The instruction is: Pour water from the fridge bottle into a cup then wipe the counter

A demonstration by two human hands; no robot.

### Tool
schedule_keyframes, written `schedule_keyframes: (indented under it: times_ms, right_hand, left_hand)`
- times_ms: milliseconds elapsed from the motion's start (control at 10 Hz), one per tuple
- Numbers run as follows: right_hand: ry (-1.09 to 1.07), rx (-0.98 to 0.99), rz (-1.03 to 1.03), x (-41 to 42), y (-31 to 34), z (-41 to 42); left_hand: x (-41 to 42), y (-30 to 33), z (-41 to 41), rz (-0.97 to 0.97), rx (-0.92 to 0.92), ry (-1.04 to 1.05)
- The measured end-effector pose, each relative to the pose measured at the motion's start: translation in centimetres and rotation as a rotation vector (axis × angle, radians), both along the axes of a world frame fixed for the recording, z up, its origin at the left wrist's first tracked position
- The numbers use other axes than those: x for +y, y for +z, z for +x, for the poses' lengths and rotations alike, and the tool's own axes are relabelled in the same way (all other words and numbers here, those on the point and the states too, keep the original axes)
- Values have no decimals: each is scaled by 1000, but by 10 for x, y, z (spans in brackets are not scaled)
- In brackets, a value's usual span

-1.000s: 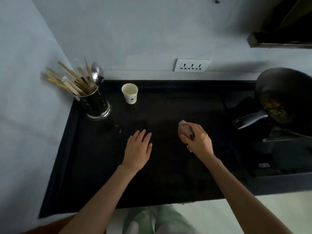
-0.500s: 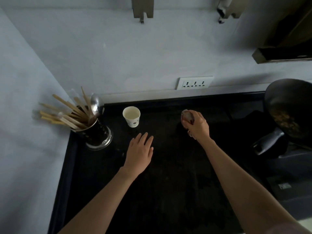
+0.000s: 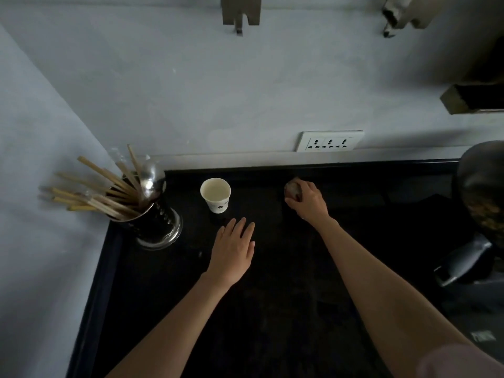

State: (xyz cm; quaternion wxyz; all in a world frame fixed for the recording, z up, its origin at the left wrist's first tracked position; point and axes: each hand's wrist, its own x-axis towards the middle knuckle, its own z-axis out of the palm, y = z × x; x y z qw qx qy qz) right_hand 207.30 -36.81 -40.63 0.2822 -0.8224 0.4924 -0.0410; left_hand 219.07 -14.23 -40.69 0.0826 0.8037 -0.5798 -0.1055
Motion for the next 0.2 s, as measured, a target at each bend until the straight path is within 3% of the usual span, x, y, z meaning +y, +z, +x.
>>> schedule_keyframes:
  times_ms: [200]
  right_hand:
    - [41, -116, -130, 9, 10, -19]
  left_hand:
    - [5, 16, -2, -9, -11, -12]
